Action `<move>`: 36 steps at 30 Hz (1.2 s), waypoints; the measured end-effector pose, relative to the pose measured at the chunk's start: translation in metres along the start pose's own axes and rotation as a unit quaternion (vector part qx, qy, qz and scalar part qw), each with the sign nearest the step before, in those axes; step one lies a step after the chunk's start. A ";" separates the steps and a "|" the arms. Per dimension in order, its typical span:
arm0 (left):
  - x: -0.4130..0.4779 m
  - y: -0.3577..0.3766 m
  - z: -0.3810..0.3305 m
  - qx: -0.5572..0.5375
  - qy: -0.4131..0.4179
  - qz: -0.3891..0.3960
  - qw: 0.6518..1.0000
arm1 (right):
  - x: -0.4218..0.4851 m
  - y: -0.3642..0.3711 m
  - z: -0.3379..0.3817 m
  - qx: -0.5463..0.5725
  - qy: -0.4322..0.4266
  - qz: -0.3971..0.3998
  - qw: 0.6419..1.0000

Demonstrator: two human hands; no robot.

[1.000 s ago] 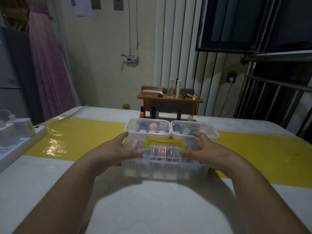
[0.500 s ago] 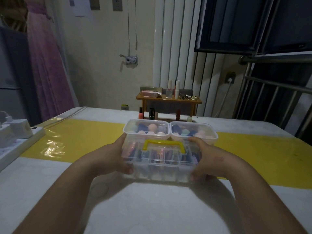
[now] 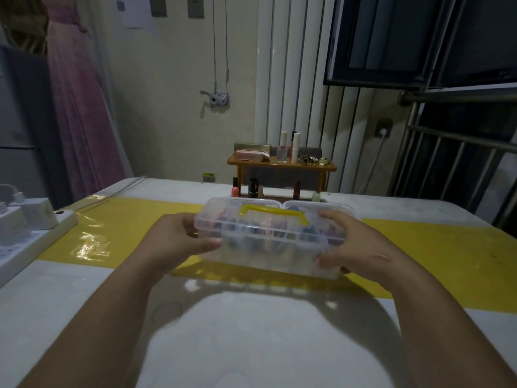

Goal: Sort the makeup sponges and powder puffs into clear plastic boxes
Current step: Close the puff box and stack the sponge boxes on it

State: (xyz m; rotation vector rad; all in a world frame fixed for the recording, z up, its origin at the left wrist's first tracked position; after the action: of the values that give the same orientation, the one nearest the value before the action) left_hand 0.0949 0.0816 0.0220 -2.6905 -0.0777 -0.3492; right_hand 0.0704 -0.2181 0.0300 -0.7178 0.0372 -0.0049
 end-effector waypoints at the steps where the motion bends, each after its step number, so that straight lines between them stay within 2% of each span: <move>1: 0.000 0.000 -0.002 -0.010 0.011 -0.013 1.000 | 0.001 -0.004 0.002 0.015 -0.013 -0.018 1.000; 6: -0.002 -0.005 -0.013 -0.035 0.068 -0.142 0.987 | 0.003 -0.023 0.005 0.144 -0.064 -0.135 0.978; 9: -0.002 0.004 -0.015 0.016 0.077 -0.193 0.978 | 0.000 -0.029 0.005 0.121 -0.083 -0.217 0.965; 12: 0.001 0.012 -0.014 0.036 0.087 -0.210 0.973 | -0.001 -0.028 0.004 0.119 -0.095 -0.253 0.955; 15: 0.001 0.019 -0.019 -0.016 0.108 -0.187 0.976 | 0.000 -0.029 0.001 0.097 -0.092 -0.283 0.950; 18: 0.000 0.037 -0.025 -0.064 0.126 -0.117 0.983 | 0.005 -0.029 -0.006 0.086 -0.076 -0.296 0.948; 23: 0.008 0.061 -0.013 -0.054 0.111 -0.032 0.992 | 0.015 -0.024 -0.017 0.055 -0.046 -0.281 0.957; 26: 0.008 0.065 -0.009 0.003 0.106 -0.022 0.994 | 0.015 -0.022 -0.015 0.048 -0.055 -0.272 0.960; 31: 0.002 0.058 -0.017 0.136 0.147 -0.074 0.977 | 0.000 -0.035 -0.017 -0.021 -0.021 -0.374 0.927; 33: 0.003 0.058 -0.016 0.202 0.145 -0.077 0.965 | 0.003 -0.030 -0.017 -0.049 -0.009 -0.352 0.935; 36: 0.004 0.060 -0.016 0.234 0.147 -0.070 0.959 | 0.009 -0.020 -0.017 -0.057 -0.003 -0.315 0.947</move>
State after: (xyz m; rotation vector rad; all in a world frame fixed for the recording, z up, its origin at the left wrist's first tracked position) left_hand 0.1018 0.0206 0.0130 -2.1470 -0.2333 -0.6774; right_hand 0.0788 -0.2444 0.0299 -0.8197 -0.2020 -0.6187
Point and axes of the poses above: each hand's wrist, its own x-axis towards the middle knuckle, its own y-axis out of the palm, z = x × y, the point moved 9 cm from there along x, towards the middle knuckle, and after that the axes turned 4 degrees about y, right-handed, at the moved point
